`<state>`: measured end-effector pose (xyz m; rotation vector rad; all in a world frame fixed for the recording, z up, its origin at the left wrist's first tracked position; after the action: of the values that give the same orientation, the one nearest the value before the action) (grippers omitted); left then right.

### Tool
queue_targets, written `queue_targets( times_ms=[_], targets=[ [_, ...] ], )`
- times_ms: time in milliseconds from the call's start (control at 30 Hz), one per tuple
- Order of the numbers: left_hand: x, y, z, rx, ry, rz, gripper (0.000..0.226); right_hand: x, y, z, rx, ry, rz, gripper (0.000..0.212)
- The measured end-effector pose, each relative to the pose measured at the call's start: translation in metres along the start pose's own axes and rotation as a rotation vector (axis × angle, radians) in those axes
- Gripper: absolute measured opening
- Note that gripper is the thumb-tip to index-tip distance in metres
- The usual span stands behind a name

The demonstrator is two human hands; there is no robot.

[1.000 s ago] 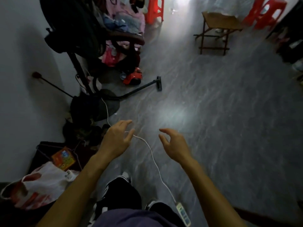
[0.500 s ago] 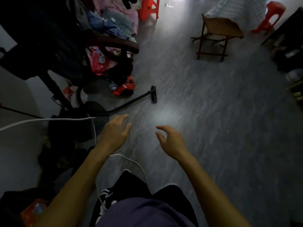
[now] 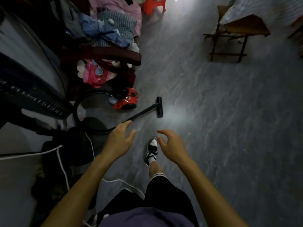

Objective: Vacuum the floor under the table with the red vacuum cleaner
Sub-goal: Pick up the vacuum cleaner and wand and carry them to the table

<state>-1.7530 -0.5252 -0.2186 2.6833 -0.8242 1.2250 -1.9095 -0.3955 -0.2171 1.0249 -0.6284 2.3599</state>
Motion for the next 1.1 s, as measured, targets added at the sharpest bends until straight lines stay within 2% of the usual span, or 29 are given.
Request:
queue_targets(
  times_ms=[333, 533, 667, 800, 933, 1100],
  targets=[
    [-0.057, 0.211, 0.007, 0.157, 0.064, 0.104, 0.047, -0.056, 0.231, -0.008, -0.089, 0.083, 0.144, 0.034],
    [-0.109, 0.323, 0.090, 0.207, 0.132, 0.106, 0.051, -0.169, 0.330, -0.037, -0.172, 0.082, 0.285, 0.037],
    [-0.163, 0.399, 0.170, 0.258, 0.141, 0.065, 0.047, -0.268, 0.389, -0.069, -0.249, 0.092, 0.300, 0.037],
    [-0.226, 0.468, 0.243, 0.081, 0.399, 0.097, 0.045, -0.372, 0.444, -0.120, -0.418, 0.115, 0.210, 0.043],
    [-0.276, 0.525, 0.307, -0.086, 0.541, 0.070, 0.050, -0.461, 0.478, -0.177, -0.627, 0.107, 0.070, 0.049],
    [-0.315, 0.571, 0.376, -0.161, 0.663, 0.063, 0.061, -0.549, 0.494, -0.239, -0.846, 0.093, -0.025, 0.079]
  ],
)
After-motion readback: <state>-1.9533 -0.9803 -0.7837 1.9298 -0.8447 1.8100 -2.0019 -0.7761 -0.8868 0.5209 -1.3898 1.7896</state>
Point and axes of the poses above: each hand's wrist, its own y-axis towards the middle knuckle, its own x-axis out of the back of the hand, z = x × y, the point moved 4 cm from there along y, towards the middle knuckle, and after that the axes turned 10 degrees about -z, right-handed, at the moved point
